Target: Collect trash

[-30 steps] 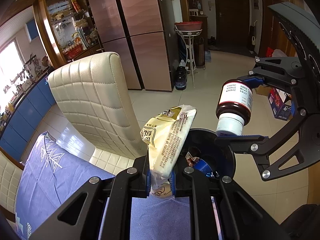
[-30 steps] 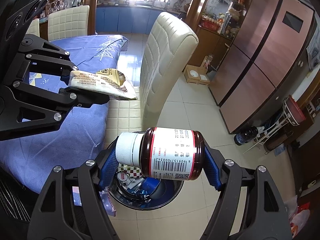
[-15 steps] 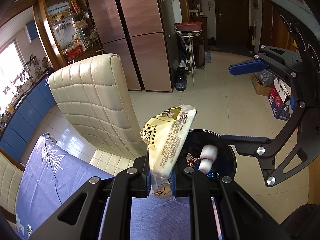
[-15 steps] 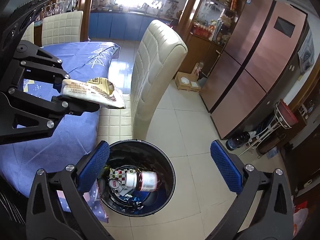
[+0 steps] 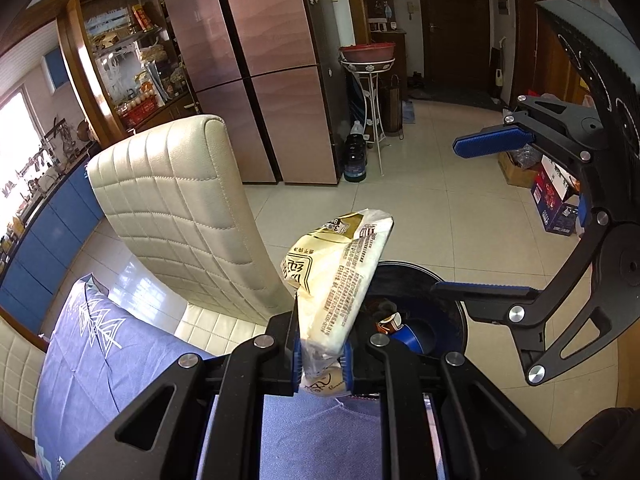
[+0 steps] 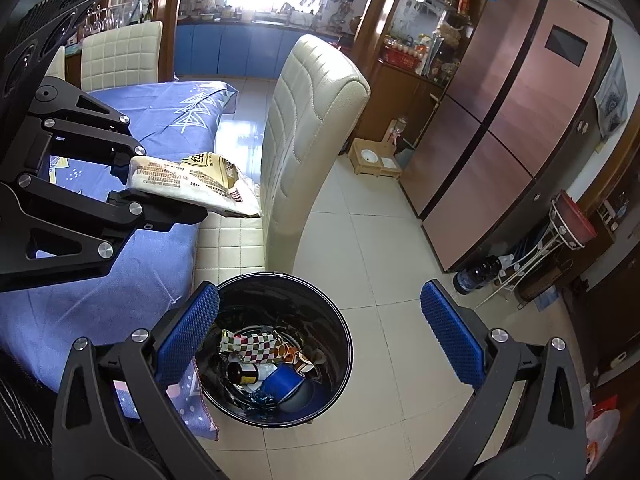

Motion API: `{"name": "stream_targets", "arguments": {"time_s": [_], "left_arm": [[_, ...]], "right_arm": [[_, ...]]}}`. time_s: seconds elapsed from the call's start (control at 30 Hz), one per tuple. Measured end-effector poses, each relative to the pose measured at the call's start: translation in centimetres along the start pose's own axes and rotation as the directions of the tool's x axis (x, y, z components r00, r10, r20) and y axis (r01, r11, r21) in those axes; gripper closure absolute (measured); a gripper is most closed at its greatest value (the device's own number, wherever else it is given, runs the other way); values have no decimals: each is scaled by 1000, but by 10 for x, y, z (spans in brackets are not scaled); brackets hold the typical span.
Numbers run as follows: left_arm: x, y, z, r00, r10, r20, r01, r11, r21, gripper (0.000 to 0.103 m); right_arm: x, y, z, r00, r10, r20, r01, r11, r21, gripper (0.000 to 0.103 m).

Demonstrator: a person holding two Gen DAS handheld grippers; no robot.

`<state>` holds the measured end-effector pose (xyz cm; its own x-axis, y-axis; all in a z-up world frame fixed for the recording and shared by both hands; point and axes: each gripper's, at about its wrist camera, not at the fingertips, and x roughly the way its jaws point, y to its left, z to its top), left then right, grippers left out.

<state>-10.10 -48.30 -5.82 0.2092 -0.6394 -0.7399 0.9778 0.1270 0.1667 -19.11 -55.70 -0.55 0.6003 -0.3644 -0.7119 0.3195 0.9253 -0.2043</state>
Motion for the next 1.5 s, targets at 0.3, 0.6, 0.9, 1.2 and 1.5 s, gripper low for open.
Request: {"name": "stream_targets", "arguments": {"time_s": [0.3, 0.6, 0.9, 1.2, 1.5], "left_arm": [[1, -6, 7, 1000, -4, 9, 4, 1000, 25, 87], [14, 5, 7, 995, -75, -66, 70, 995, -75, 83], [9, 1, 3, 998, -4, -60, 1, 999, -53, 82], [3, 4, 2, 997, -67, -33, 64, 995, -83, 15], [-1, -1, 4, 1000, -21, -16, 20, 998, -66, 9]], "right_arm": [[1, -4, -4, 1000, 3, -5, -3, 1000, 11, 3], [-1, -5, -9, 1000, -1, -7, 1, 1000, 31, 3], [-4, -1, -12, 1000, 2, -11, -1, 1000, 27, 3], [-6, 1, -13, 1000, -2, -12, 2, 1000, 28, 3], [-7, 0, -14, 1000, -1, -12, 1, 1000, 29, 3]]}}
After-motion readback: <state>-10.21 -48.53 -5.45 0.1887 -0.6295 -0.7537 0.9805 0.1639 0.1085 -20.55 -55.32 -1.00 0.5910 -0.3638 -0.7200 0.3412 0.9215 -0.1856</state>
